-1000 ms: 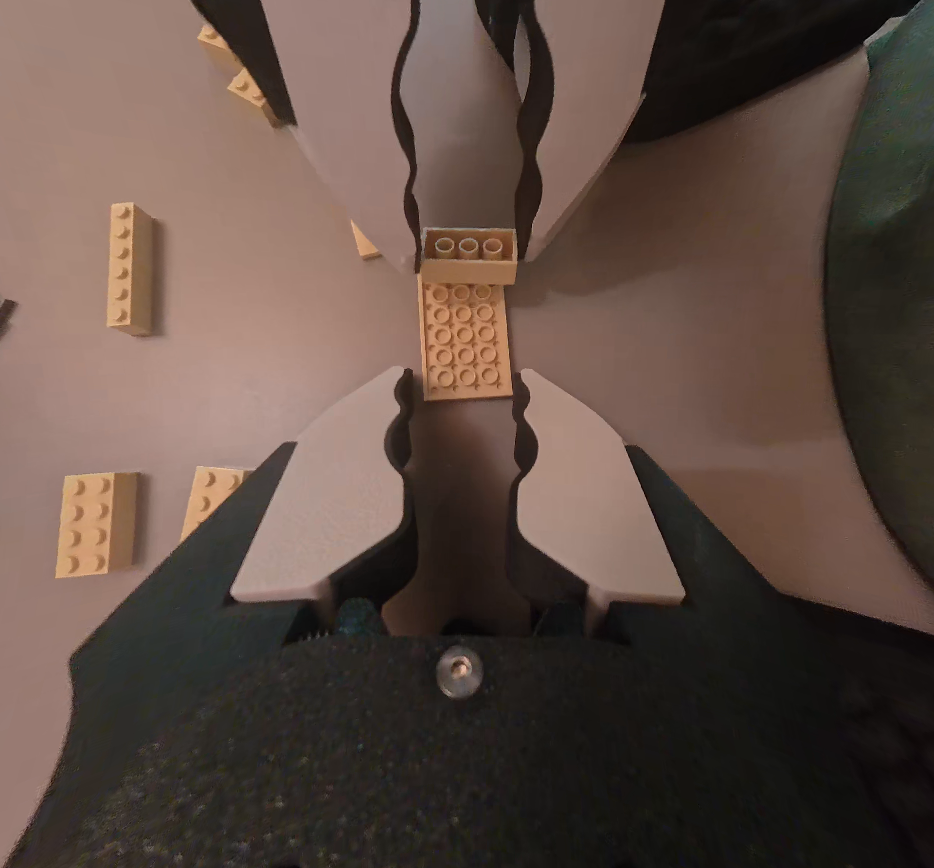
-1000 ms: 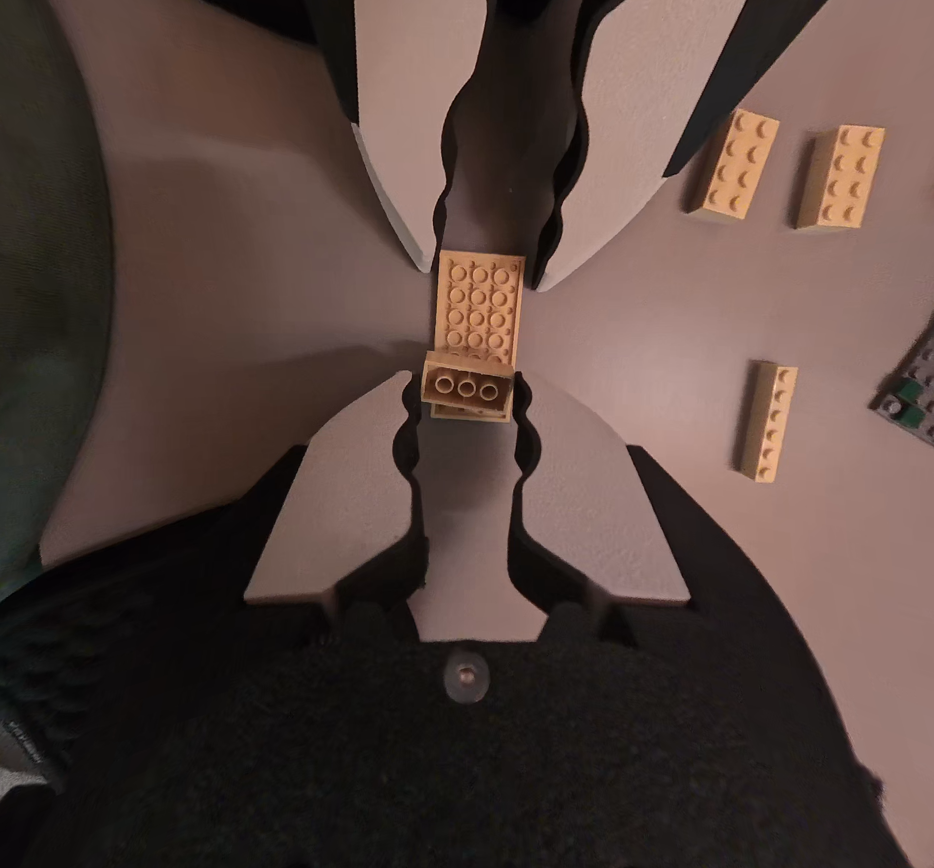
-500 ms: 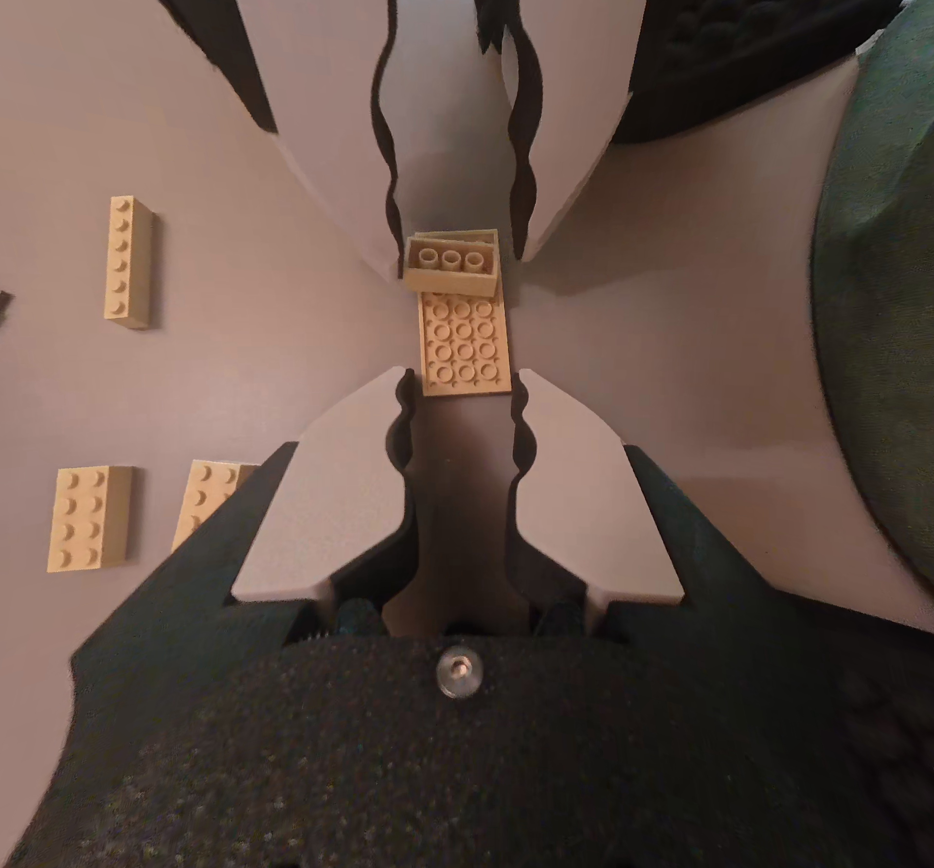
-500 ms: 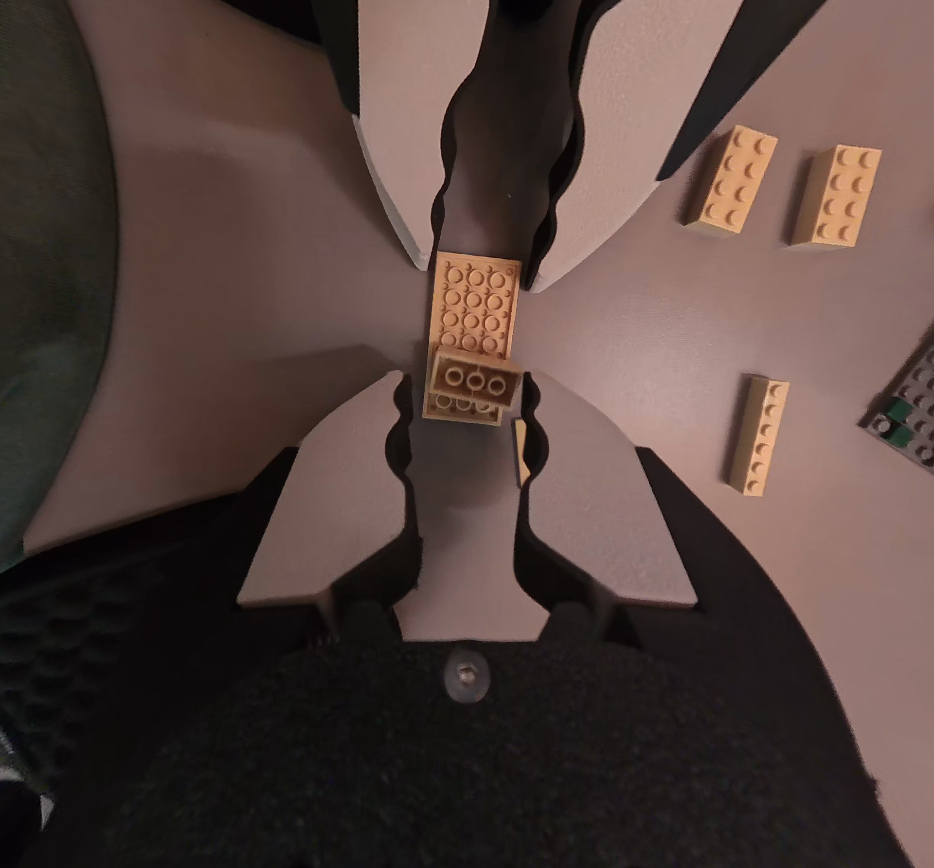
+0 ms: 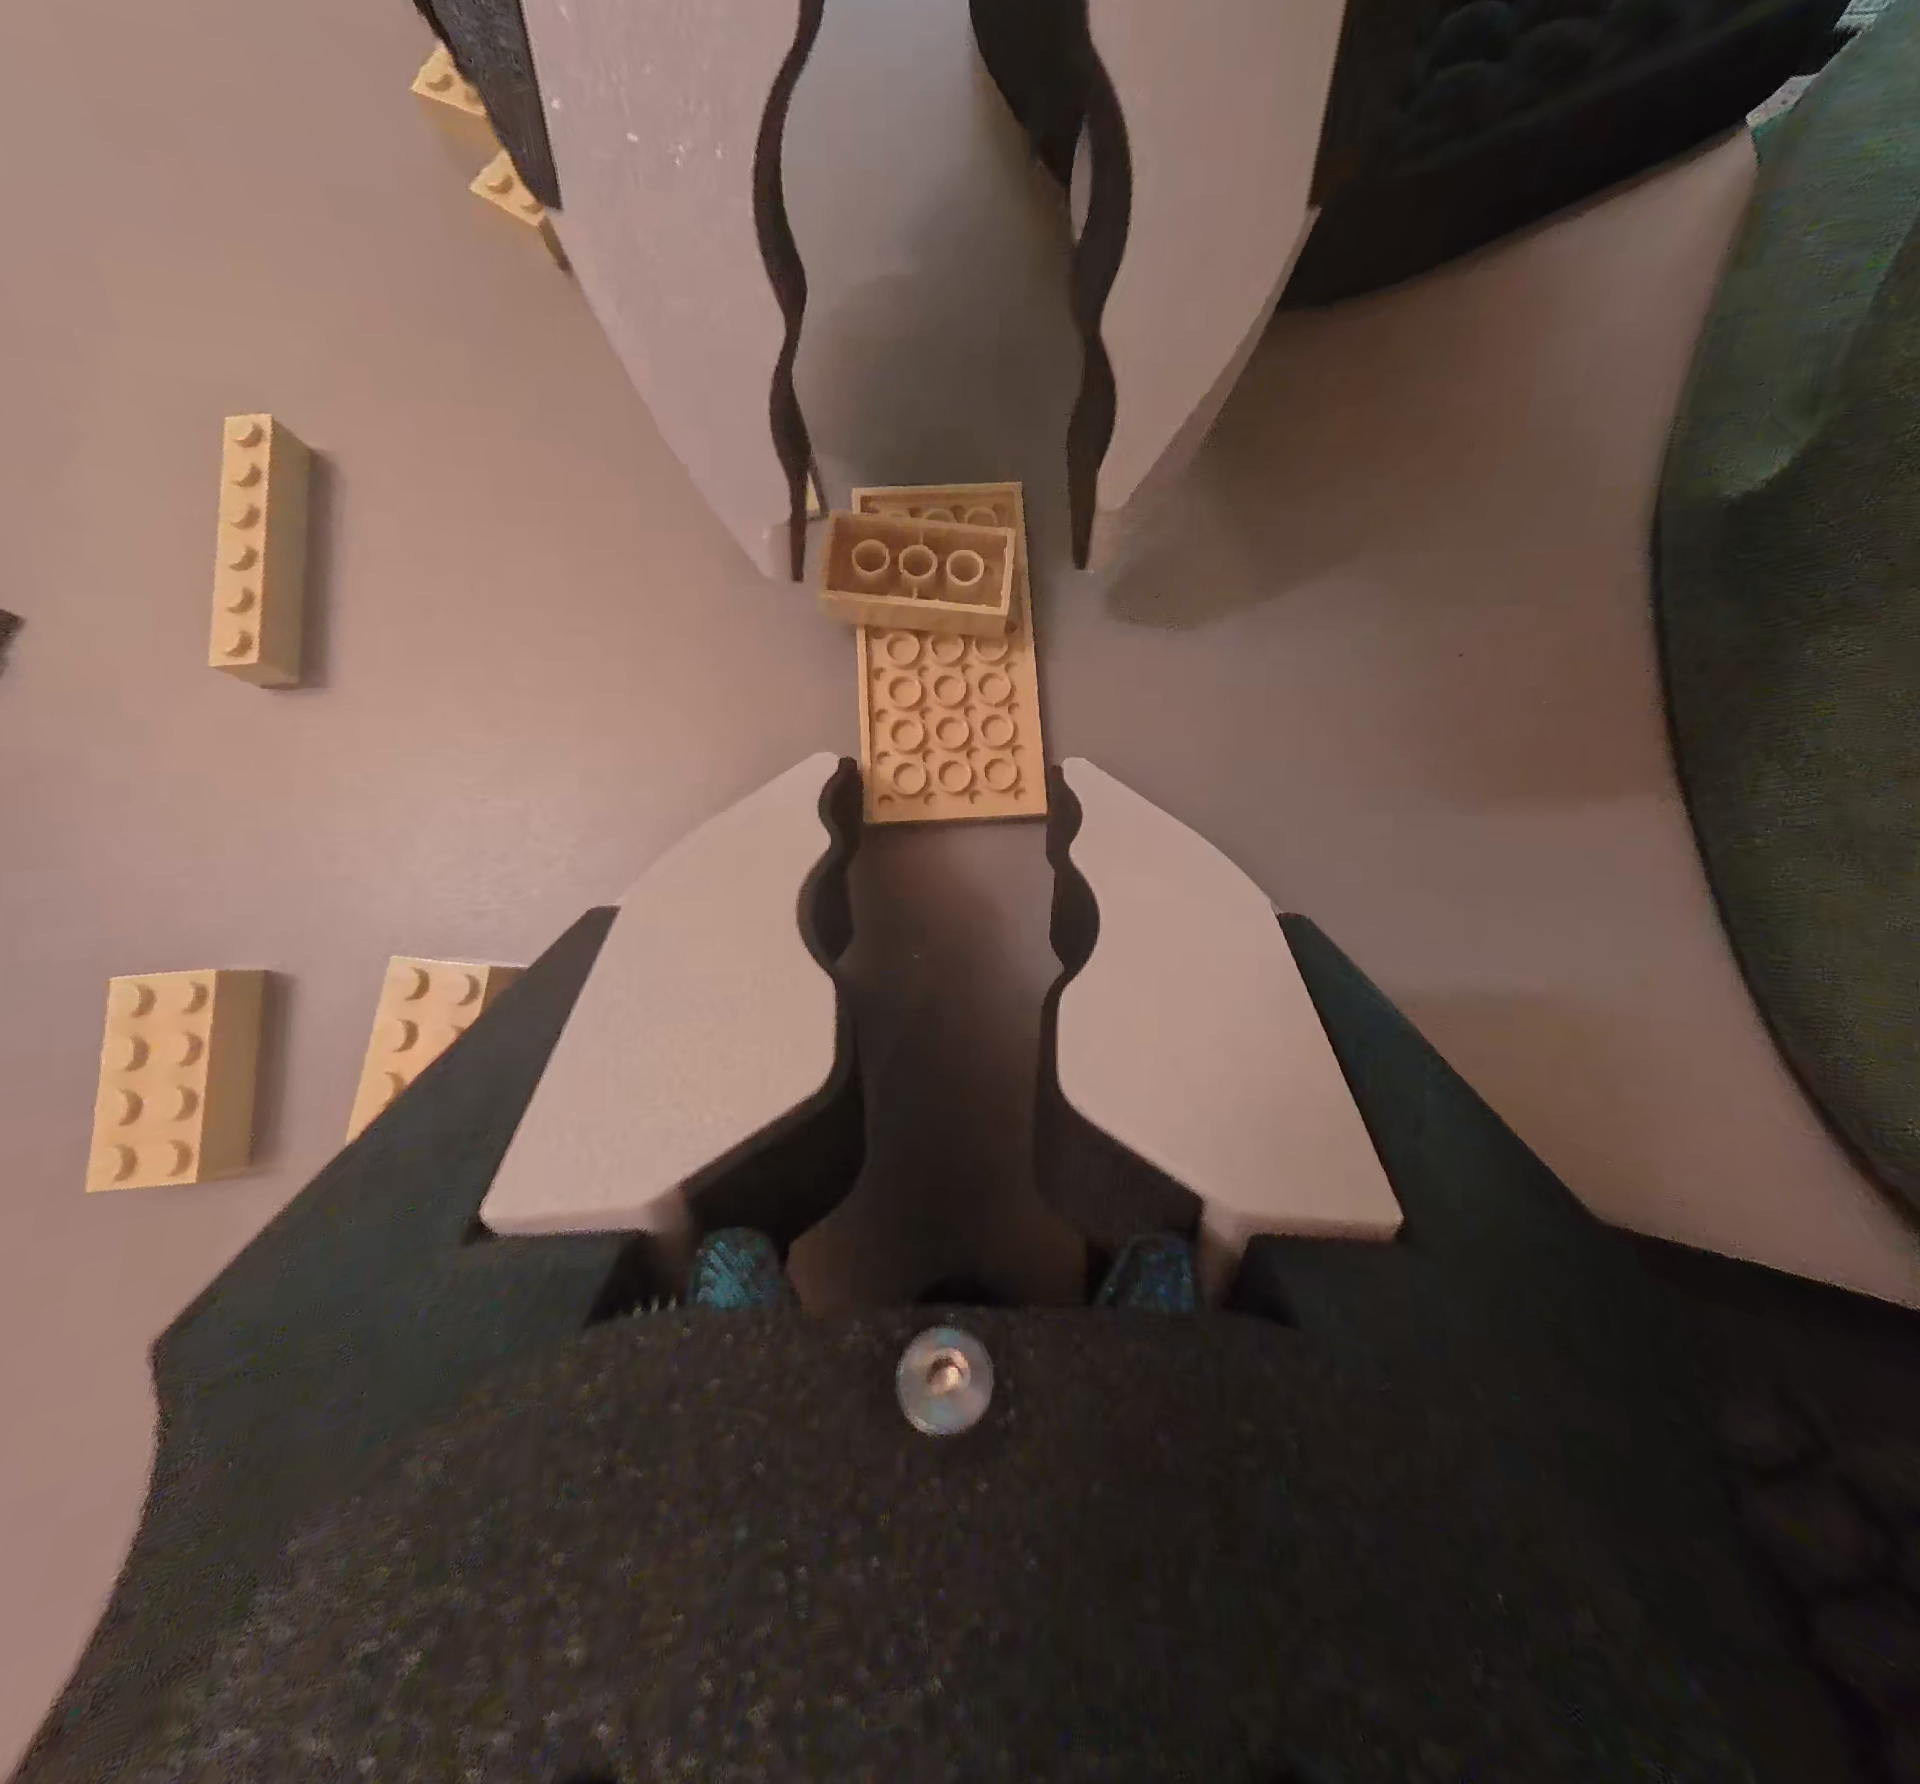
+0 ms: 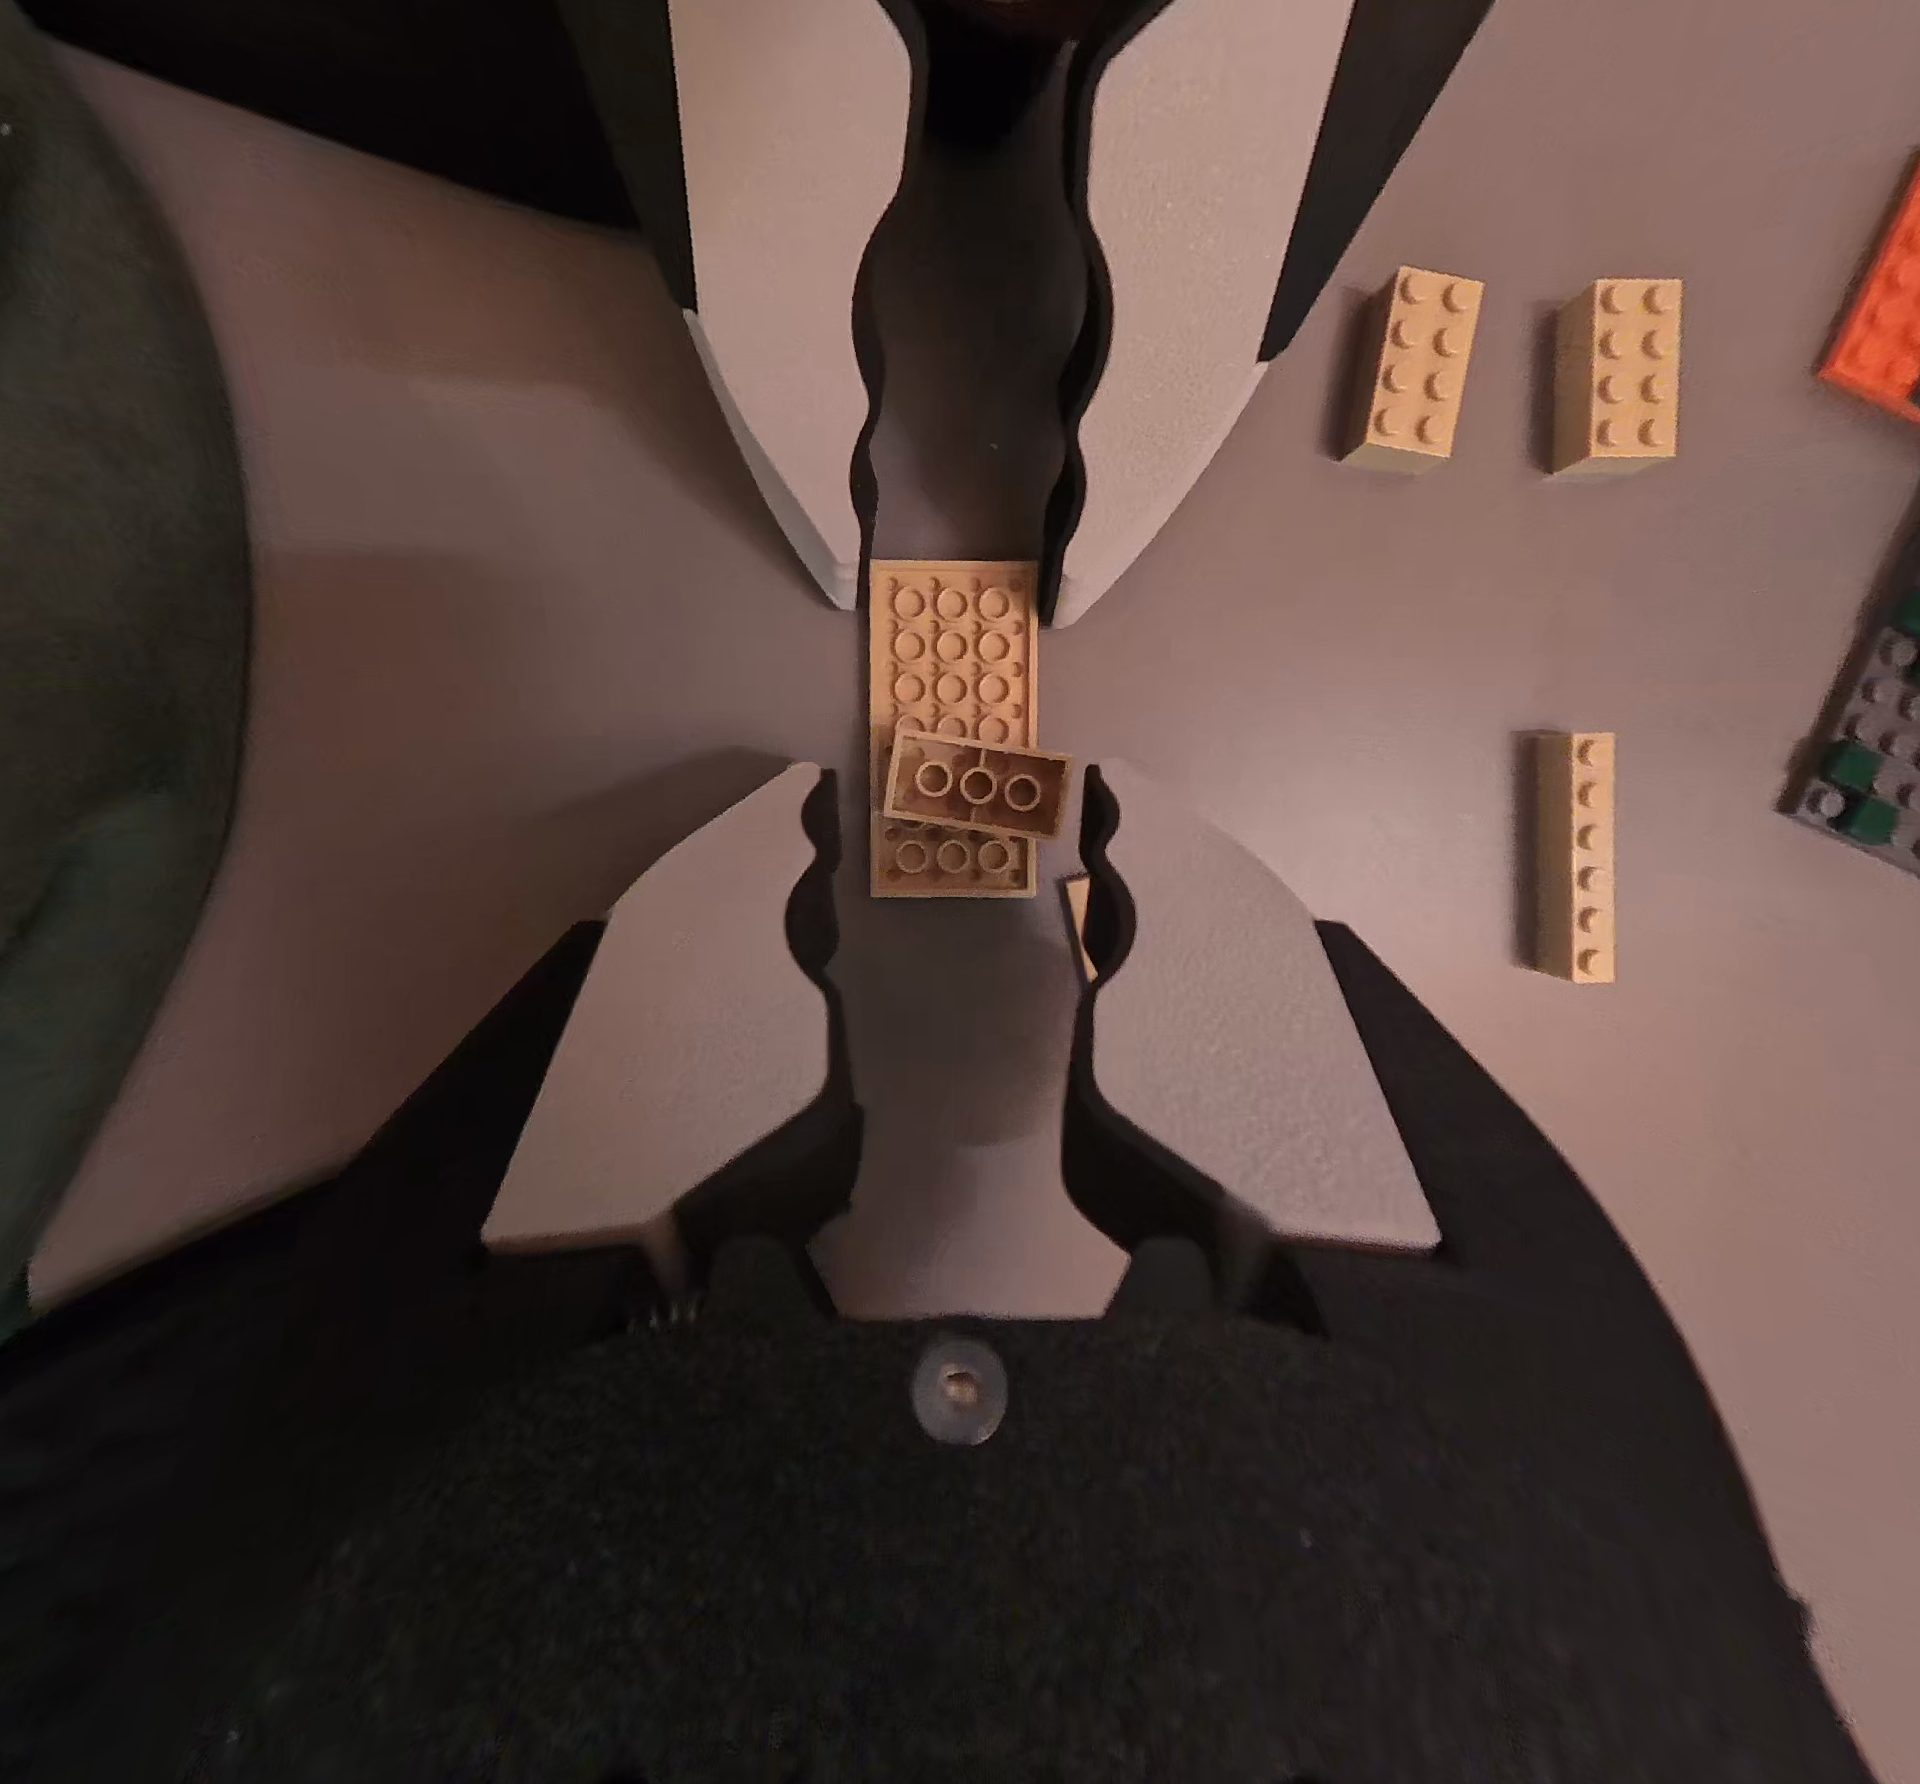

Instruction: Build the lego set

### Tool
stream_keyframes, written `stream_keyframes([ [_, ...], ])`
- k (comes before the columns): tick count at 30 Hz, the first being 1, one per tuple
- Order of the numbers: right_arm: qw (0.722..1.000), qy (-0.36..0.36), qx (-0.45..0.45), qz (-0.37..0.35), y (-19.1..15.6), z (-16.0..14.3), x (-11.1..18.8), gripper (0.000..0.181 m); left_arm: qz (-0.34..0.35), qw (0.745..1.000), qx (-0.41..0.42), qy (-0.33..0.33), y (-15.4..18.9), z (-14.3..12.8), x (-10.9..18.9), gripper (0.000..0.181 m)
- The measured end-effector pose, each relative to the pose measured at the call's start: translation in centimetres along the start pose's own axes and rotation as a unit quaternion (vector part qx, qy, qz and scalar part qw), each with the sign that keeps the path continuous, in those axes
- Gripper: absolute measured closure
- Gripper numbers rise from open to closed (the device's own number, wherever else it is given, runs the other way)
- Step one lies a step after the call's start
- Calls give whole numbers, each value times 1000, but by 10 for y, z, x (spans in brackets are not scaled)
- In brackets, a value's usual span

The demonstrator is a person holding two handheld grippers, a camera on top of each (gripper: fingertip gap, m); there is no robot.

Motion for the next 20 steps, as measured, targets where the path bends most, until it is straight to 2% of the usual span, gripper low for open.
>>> stream_keyframes([
  [4,1000,4,10,0,1,-2,0,148,0,1000,2,3,0,0,0,147],
  [20,998,-26,54,13,3,-2,3,148,-2,1000,2,6,-1,0,0,148],
])
Point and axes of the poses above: each gripper's, where its closed fingertips meet, x back along the fingers, z out of its top, y = z × x across the jaws, the point moved 6 cm from there along x, back along the fingers, and after that the axes turned 4 degrees about -x, right-handed, at the moved point
